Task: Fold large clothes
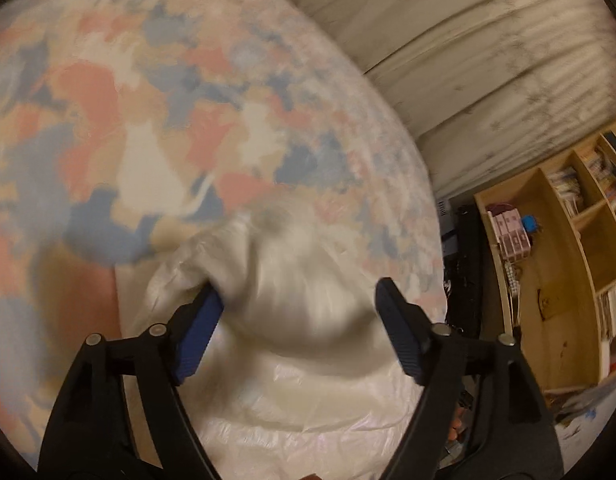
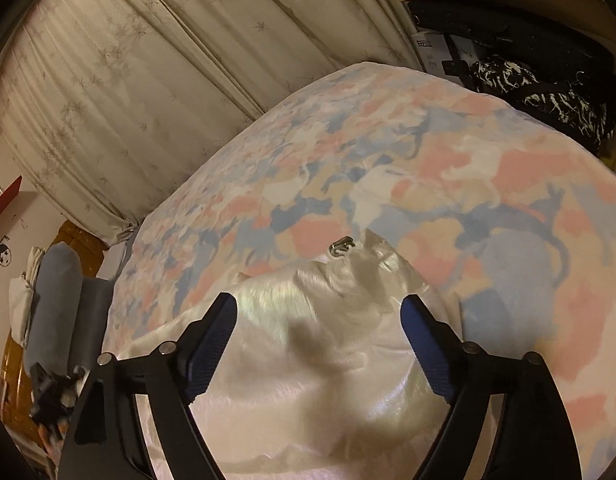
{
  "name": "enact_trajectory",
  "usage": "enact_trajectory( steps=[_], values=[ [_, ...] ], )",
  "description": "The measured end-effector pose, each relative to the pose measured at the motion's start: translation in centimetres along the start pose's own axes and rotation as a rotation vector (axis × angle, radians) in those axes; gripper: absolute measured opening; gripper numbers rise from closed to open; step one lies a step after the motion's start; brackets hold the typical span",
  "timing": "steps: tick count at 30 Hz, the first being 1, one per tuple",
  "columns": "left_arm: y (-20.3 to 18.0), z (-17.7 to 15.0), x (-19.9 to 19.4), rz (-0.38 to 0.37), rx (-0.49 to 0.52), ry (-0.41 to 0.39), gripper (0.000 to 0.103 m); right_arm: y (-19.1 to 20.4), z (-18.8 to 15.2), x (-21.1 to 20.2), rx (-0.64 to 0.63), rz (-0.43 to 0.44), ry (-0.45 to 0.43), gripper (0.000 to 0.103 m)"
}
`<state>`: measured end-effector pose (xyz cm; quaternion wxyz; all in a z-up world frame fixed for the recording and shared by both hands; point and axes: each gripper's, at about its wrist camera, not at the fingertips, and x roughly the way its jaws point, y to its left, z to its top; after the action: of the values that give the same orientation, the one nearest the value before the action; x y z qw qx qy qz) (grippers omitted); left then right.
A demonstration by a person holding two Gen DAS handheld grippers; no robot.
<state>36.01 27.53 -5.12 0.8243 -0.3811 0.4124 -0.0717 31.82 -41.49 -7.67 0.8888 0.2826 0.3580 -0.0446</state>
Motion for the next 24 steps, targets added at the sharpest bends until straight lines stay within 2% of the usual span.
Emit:
enact_trajectory(
  steps=[3,7,10,13,16,18,19,20,21,22,23,24],
  values=[
    [-0.9,0.5,-0.2,0.025,0.072,-0.006,0.08,-0.6,-0.5,-0.6,-0.023,-0.018,0.011,0.086],
    [-0.3,0.4,1.3,0.136,0.17,0.042,0.08,-1.2,-0.7,0.5,-0.082,-0.071,0.049,0.087],
    [1.6,0.2,2.8,0.206,0.207,0.071,0.08,-2.4,-0.4,2.3,-0.11,-0.118,0.081,0.087],
    [3.7,0.1,4.3,0.2,0.221,0.107,0.08,-3.6,-0.1,4.9,-0.112,-0.117,0.143,0.087],
    [5.0,-0.5,6.3,0.191,0.247,0.165,0.08,-4.8,-0.3,8.0,-0.08,-0.056,0.248,0.087],
    [5.0,-0.9,6.9,0.204,0.258,0.154,0.077,-5.2,-0.7,9.3,-0.069,-0.038,0.259,0.086],
    [4.6,-1.2,6.9,0.228,0.272,0.116,0.072,-5.2,-0.8,9.4,-0.085,-0.036,0.24,0.07],
    [3.9,-1.3,6.8,0.256,0.29,0.075,0.051,-4.7,-0.9,9.3,-0.127,-0.034,0.218,0.059],
    [3.2,-1.4,6.7,0.292,0.305,0.045,0.035,-4.1,-0.9,9.1,-0.163,-0.043,0.193,0.037],
    [2.5,-1.5,6.6,0.329,0.318,0.014,0.029,-3.5,-1.0,8.7,-0.189,-0.059,0.167,0.027],
    [1.9,-1.5,6.5,0.351,0.323,-0.007,0.023,-3.1,-0.9,8.3,-0.216,-0.088,0.127,0.025],
    [1.3,-1.5,6.5,0.379,0.331,-0.036,0.022,-2.8,-0.9,8.0,-0.225,-0.114,0.096,0.022]
  ],
)
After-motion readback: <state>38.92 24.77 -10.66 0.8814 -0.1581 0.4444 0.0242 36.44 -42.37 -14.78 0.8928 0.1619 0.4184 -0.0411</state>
